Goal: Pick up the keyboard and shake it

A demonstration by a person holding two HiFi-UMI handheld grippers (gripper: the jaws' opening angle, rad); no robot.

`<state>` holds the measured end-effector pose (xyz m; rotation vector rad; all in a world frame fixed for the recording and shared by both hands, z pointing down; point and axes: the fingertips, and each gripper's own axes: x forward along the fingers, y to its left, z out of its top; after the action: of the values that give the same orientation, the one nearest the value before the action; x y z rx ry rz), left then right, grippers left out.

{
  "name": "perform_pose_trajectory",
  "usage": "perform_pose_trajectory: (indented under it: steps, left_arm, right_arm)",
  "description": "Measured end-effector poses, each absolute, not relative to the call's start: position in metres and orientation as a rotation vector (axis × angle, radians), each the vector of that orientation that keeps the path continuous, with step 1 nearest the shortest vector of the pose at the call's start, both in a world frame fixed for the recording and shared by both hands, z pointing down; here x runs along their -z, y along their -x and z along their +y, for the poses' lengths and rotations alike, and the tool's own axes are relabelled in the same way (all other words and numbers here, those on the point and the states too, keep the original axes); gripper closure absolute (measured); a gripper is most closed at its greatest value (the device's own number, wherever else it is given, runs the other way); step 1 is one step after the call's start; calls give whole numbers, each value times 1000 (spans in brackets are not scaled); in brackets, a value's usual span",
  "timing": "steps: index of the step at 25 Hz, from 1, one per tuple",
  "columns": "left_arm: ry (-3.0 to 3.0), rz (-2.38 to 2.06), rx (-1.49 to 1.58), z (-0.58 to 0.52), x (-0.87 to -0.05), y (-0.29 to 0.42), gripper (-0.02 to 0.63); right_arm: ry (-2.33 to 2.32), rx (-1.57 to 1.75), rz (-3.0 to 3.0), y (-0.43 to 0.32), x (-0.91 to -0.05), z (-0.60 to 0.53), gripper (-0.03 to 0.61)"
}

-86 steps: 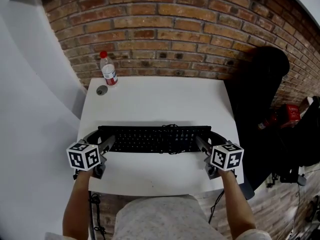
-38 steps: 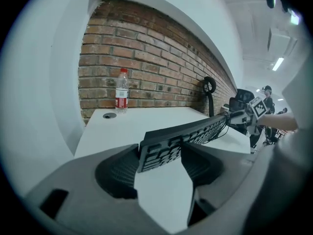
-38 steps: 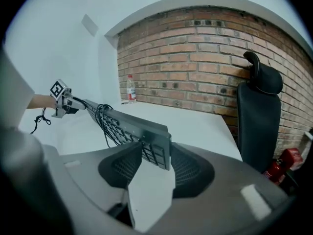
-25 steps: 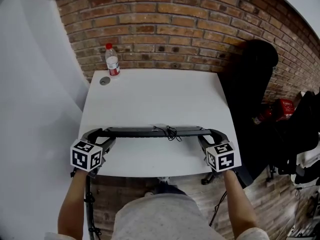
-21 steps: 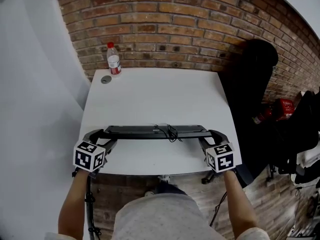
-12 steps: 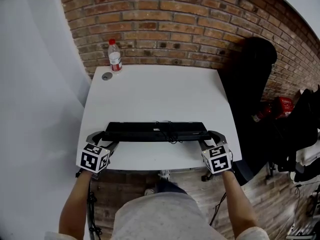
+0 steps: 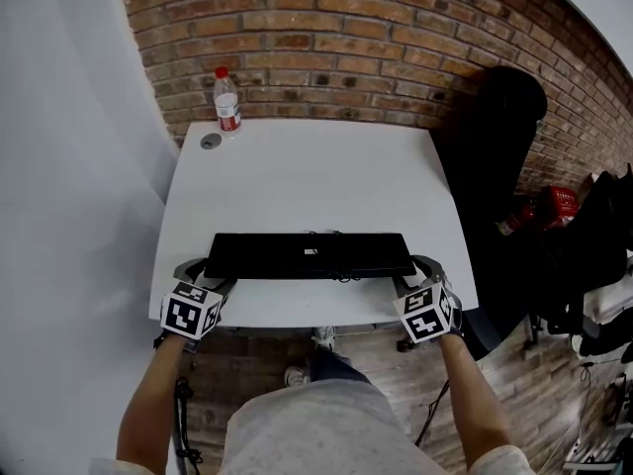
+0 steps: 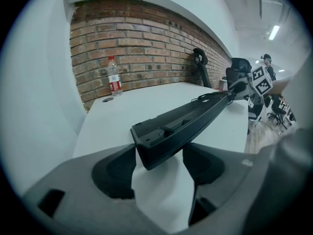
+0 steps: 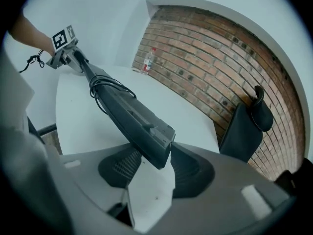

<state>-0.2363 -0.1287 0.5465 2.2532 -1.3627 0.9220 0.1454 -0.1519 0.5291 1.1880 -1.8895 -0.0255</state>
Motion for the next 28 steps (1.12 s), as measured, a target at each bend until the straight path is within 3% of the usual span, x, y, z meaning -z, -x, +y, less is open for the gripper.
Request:
perform_pose_trajectory:
  steps: [20, 28]
  left_arm:
    - [-2151, -1362, -881, -105, -568, 238, 324]
    - [-2118, -1358, -676, -80, -554, 219, 319]
  right_arm:
    - [-1146, -31, -1836, -139, -550, -111, 384]
    - [-1297, -162, -1923, -121, -532, -101, 397]
